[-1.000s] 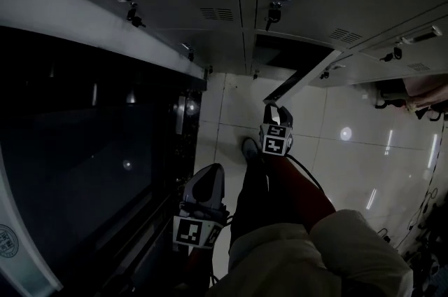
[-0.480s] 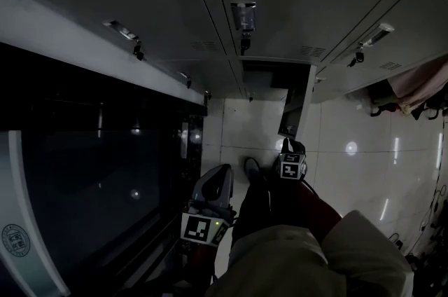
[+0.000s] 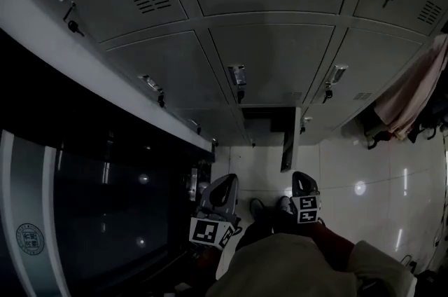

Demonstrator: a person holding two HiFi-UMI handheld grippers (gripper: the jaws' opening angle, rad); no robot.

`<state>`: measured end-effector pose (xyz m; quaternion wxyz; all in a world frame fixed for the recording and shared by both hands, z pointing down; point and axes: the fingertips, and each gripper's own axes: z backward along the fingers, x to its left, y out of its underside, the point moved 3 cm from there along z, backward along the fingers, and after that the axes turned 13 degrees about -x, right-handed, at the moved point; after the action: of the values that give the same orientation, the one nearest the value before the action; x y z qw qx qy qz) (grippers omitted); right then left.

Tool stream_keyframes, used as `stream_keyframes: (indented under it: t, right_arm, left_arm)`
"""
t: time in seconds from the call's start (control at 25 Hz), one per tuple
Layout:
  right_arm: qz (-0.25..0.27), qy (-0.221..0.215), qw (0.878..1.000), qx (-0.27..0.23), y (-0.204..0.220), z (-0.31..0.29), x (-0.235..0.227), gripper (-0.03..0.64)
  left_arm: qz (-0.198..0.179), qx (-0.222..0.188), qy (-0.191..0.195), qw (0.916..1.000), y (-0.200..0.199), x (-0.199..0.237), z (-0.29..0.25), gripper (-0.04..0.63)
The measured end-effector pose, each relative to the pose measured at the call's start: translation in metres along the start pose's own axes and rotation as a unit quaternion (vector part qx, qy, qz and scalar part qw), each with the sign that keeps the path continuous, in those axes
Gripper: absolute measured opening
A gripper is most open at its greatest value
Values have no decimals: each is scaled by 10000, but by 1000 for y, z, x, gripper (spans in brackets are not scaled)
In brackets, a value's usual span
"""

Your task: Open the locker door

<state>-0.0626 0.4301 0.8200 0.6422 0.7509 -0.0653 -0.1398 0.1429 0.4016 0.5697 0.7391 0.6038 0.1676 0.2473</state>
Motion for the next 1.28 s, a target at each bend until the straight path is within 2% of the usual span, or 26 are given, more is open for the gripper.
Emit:
stream_keyframes:
  t: [0.12,0.36,0.44,0.52,0.6,0.68,0.96,1.28]
  right_arm:
    - [-43,-60,9966,-815,-113,32,0,2]
    - [-107,-102,9756,-2189,-287,76,-3,2]
    - [-100,-190,9733,-2284,-327,95,2,2]
    - [138,-242,9760,-2160,-353,114,10,2]
    - [361,-294,9746,-2189,-366,126,15,2]
    - [356,-325,9744,-2198,-367,130,18,2]
    - [86,-425,9788,-2001,-351,134,29,2]
    - [228,-404,9799,-1940,-339,142,40,2]
  left_arm:
    - [-114,-324,70,9994,-30,-3,-15,35]
    - [-253,-538,193,9980,-100,-24,-24,35]
    - [-344,-636,186,9972,-118,-30,-24,35]
    - [-546,-732,179,9957,-131,-31,-24,35]
    - [-726,-792,144,9941,-137,-30,-20,35]
    - [-783,-795,100,9937,-139,-29,-16,35]
    - [-834,-830,128,9930,-139,-29,-1,35]
    - [-731,-731,251,9943,-116,-28,9,35]
